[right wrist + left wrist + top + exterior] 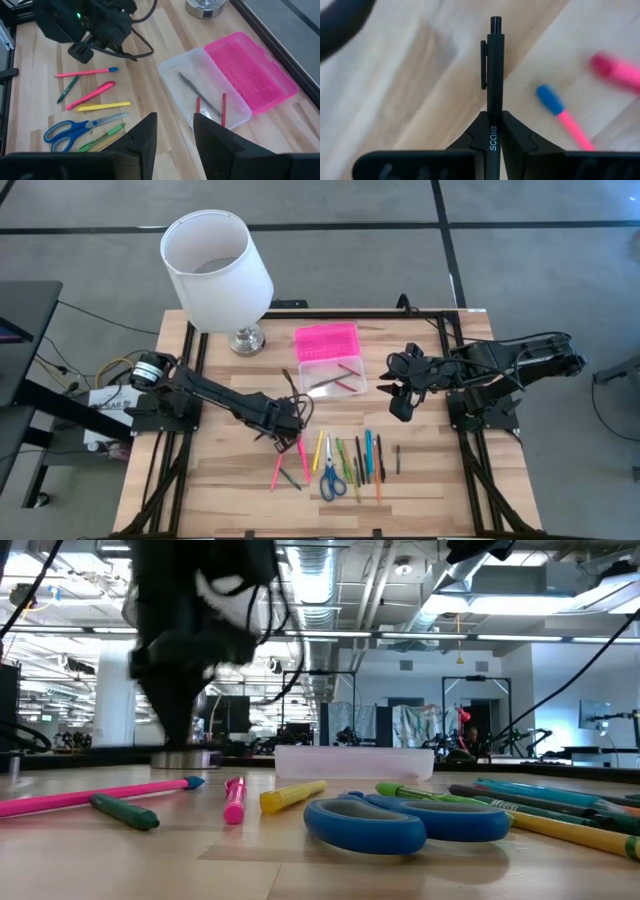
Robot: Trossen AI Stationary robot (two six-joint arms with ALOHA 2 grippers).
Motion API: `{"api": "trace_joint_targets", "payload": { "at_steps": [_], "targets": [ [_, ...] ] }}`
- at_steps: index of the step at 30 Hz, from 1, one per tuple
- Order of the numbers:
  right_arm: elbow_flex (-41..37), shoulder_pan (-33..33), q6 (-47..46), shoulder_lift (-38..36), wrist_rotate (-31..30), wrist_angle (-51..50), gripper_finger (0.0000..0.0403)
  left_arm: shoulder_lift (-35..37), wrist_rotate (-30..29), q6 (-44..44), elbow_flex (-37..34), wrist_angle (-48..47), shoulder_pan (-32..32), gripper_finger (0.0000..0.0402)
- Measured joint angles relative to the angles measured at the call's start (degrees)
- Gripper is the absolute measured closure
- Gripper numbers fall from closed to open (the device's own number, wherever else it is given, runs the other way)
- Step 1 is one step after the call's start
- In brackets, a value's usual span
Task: Pick & place school supplies into a supply box
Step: Put the left black pen into the pink supply box
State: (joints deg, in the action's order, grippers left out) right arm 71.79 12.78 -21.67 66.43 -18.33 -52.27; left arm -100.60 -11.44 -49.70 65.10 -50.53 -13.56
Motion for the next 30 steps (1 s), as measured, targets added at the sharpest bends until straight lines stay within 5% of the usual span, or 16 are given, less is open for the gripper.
{"api": "trace_joint_targets", "payload": {
  "at_steps": [6,11,23,30],
  "targets": [
    [0.0,0.0,-0.91,0.0,0.0,0.07,0.0282,0.02,-5.68,8.85,8.22,-0.79,3.41,0.0386],
    [0.04,0.0,-1.92,0.5,0.02,0.55,0.0282,0.02,-7.13,19.12,11.01,7.31,9.19,0.0386],
    [0.04,1.58,-6.49,3.76,-0.08,2.12,0.0282,0.02,-2.55,38.93,11.17,22.51,20.94,0.0386],
    [-0.04,5.06,-12.98,5.54,-3.7,1.17,0.0282,-2.17,1.64,43.37,11.27,28.5,23.75,0.0386]
  ]
}}
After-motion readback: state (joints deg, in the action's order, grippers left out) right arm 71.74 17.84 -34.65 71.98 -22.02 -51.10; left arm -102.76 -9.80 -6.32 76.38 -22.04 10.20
